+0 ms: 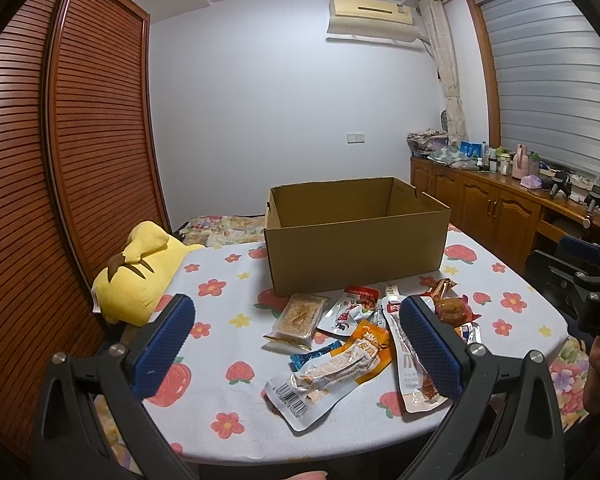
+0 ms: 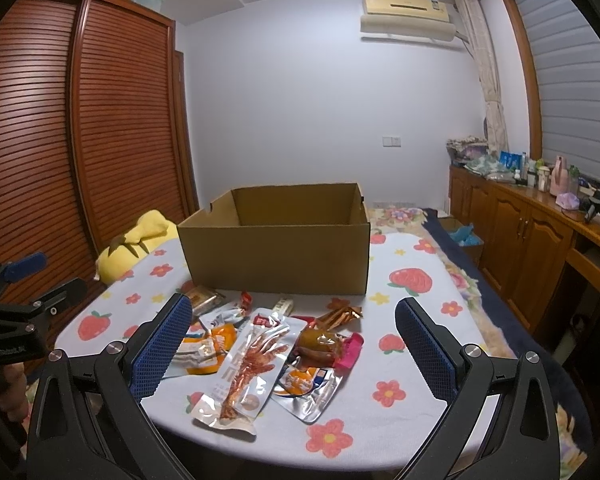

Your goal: Organize snacks

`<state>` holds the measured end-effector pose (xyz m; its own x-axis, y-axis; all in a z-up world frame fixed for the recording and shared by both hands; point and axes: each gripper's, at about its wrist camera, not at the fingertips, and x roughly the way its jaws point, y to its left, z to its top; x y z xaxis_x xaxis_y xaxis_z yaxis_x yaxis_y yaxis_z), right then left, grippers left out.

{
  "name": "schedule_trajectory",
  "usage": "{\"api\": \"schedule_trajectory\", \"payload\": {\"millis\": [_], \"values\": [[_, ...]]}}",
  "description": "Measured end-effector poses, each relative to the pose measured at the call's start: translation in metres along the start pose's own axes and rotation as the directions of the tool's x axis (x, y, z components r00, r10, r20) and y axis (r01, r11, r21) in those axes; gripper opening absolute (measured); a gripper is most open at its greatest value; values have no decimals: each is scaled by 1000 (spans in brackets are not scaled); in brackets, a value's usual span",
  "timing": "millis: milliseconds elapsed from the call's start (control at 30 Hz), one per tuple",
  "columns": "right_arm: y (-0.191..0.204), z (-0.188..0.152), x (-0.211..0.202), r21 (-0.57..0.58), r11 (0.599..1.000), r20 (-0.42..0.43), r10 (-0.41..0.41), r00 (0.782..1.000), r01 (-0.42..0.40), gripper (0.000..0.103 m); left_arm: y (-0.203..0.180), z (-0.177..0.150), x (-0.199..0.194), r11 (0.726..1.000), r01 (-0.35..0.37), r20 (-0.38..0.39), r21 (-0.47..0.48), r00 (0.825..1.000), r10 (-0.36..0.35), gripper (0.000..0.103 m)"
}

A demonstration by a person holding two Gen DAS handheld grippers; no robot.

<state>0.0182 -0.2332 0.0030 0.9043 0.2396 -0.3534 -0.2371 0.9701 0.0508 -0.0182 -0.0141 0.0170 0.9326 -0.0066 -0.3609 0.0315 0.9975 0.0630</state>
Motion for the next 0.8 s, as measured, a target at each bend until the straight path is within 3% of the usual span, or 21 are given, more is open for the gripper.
{"api": "schedule_trajectory", "payload": {"millis": [367, 800], "values": [[4, 4, 1, -4, 1000, 1, 5, 1000, -5, 103, 0, -3, 1, 1000, 12, -13, 0, 1000, -12, 103], [19, -12, 33, -37, 995, -83, 89, 993, -92, 100, 16, -41, 50, 998, 52, -144, -30, 988, -56, 103]]}}
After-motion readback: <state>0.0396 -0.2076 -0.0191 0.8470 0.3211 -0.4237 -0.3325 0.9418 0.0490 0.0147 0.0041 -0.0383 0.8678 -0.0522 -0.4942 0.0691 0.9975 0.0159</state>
